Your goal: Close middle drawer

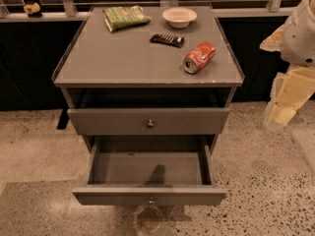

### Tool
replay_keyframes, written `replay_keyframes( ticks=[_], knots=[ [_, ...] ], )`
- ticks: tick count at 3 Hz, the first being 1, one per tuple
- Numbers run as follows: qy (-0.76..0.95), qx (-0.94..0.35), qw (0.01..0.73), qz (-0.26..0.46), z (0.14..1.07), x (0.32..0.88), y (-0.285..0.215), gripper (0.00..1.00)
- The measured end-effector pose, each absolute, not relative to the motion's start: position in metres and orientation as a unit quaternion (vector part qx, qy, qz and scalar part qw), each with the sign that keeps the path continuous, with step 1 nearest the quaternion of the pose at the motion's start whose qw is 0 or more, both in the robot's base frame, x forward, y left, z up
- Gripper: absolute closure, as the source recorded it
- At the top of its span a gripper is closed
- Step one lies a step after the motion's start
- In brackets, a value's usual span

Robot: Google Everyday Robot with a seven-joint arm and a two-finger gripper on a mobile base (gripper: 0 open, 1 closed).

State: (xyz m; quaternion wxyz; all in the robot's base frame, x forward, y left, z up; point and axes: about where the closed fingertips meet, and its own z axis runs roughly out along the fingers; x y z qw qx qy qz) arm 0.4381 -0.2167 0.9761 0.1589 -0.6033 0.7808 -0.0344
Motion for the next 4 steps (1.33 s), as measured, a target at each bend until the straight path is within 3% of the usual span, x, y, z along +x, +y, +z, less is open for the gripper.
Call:
replay_keyframes(
  ticks=[1,4],
  knots=[
    [0.783,-0.599,0.165,-0.036,0.978,0.437,-0.222,0.00],
    [0.808,-0.556,0.193,-0.015,0.945,0.424,-0.303,0.00]
  ],
)
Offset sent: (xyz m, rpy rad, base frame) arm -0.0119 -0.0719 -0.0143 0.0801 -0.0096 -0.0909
